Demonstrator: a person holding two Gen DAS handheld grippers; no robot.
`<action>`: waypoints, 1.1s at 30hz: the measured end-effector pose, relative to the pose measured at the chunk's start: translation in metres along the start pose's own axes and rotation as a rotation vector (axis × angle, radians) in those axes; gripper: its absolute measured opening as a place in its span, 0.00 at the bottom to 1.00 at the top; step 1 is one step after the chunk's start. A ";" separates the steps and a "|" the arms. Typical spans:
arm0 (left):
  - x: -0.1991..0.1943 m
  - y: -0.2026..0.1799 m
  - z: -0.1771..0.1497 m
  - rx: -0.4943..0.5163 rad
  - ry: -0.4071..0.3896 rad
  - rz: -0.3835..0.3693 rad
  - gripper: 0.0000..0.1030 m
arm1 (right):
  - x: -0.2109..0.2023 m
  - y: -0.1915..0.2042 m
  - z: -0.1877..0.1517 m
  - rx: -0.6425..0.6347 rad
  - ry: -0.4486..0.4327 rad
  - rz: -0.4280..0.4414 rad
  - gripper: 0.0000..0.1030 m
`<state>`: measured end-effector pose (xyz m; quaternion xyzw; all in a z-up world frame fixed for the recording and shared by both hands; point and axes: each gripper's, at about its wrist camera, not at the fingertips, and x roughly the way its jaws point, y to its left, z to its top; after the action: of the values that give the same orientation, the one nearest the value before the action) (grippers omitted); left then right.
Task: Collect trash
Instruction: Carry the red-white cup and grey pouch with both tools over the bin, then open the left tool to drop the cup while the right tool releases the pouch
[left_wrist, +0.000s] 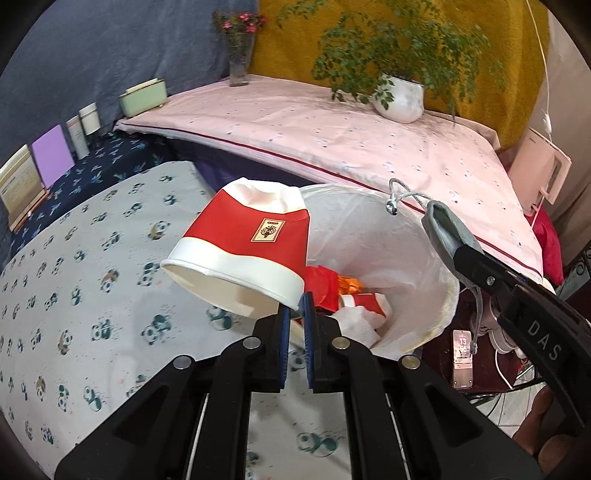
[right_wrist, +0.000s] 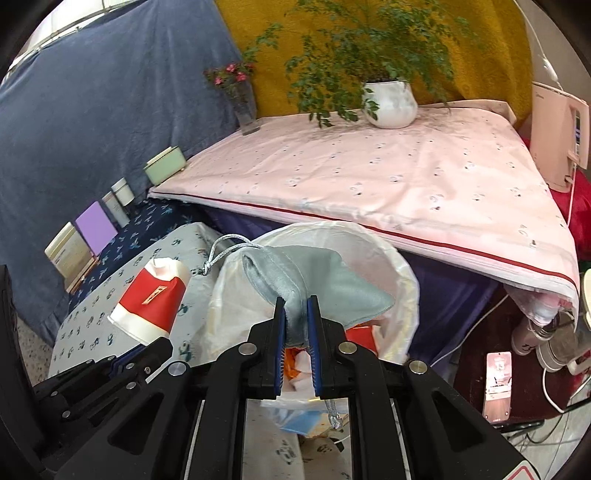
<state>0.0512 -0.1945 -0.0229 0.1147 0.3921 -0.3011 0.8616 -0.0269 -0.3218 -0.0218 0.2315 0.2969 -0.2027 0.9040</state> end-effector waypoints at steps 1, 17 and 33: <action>0.002 -0.004 0.001 0.005 0.003 -0.003 0.07 | 0.000 -0.004 0.000 0.005 -0.001 -0.005 0.11; 0.032 -0.031 0.012 0.034 0.045 -0.069 0.09 | 0.005 -0.040 0.006 0.053 -0.003 -0.037 0.11; 0.035 -0.017 0.010 0.021 0.047 -0.009 0.37 | 0.015 -0.028 0.013 0.031 -0.002 -0.024 0.11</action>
<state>0.0648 -0.2275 -0.0420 0.1293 0.4096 -0.3062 0.8496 -0.0240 -0.3546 -0.0307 0.2417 0.2958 -0.2183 0.8980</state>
